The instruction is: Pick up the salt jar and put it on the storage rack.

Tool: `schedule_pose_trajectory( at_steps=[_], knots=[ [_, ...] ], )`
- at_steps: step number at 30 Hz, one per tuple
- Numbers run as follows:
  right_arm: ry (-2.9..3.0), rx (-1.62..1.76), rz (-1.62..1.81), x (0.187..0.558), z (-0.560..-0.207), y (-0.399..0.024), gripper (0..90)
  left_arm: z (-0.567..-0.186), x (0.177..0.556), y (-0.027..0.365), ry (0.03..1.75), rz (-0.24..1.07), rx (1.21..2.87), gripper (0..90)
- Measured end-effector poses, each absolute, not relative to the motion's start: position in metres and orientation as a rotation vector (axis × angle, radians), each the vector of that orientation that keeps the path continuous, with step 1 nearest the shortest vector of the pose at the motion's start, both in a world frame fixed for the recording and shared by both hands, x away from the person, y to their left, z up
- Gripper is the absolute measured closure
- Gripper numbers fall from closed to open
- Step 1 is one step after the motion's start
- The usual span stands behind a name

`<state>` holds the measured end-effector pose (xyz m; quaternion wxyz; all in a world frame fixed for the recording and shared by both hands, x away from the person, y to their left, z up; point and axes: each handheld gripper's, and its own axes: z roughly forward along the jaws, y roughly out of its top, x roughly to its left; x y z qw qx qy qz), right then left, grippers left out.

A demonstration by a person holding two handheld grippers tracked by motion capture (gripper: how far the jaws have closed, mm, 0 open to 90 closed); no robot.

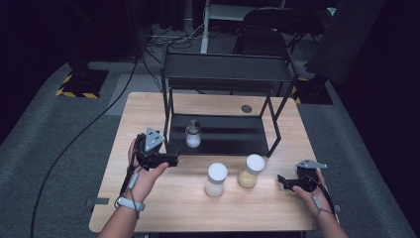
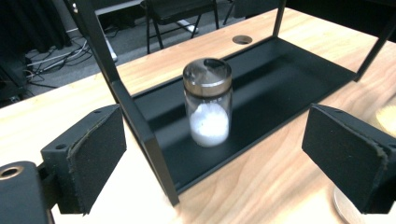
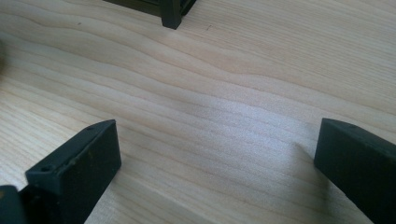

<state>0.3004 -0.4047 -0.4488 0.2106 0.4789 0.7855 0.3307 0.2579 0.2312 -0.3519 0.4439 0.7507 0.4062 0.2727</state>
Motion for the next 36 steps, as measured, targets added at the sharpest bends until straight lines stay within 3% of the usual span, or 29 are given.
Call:
schedule_pose_trajectory(
  at_steps=[36],
  knots=[
    [2.183, 1.331, 0.919, 0.300, -0.449, -0.405, 0.3, -0.414, 0.241, 0.243, 1.108, 0.593, 1.959, 5.8]
  ],
)
